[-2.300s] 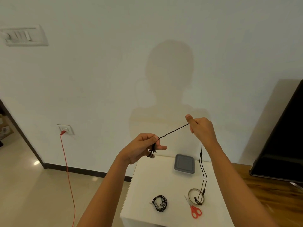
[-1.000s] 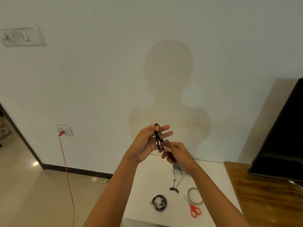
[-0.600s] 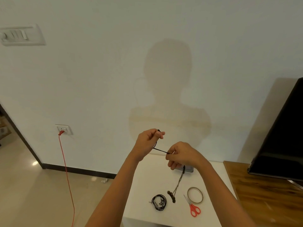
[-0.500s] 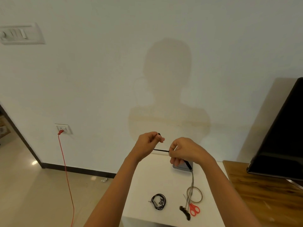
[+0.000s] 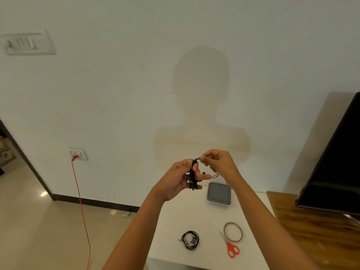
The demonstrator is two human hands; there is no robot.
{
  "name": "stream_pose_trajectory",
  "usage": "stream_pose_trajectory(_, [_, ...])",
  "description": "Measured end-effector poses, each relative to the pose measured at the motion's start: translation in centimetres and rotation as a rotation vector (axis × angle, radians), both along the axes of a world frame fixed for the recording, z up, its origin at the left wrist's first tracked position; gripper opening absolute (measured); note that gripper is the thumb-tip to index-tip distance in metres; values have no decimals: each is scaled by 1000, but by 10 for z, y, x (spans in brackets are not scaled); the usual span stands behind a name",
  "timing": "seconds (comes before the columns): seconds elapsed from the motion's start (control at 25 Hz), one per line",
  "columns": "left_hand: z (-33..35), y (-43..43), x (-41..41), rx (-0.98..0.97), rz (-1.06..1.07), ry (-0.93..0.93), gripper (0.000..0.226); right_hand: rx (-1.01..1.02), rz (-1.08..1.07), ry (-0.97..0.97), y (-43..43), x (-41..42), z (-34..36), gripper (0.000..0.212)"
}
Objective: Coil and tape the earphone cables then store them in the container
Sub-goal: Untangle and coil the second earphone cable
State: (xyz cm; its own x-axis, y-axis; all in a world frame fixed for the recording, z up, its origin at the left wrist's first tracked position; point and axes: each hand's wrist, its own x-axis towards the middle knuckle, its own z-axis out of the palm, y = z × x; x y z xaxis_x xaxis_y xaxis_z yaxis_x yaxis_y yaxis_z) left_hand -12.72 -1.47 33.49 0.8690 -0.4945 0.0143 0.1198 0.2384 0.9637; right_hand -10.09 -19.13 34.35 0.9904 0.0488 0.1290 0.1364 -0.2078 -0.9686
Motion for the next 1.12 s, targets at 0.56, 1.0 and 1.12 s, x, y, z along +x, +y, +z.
stream_pose_trajectory(0.56, [-7,13,17,310,229,-137,34,-514,252,-64,21,-44,-18,21])
stream_pose_trajectory(1.0, [-21,1,3,158,-18,97,32,-130,134,-233,1,-8,-21,8])
stream_pose_trajectory(1.12, [-30,-2,3,99,-8,147,32,114,240,-91,0,-9,-40,14])
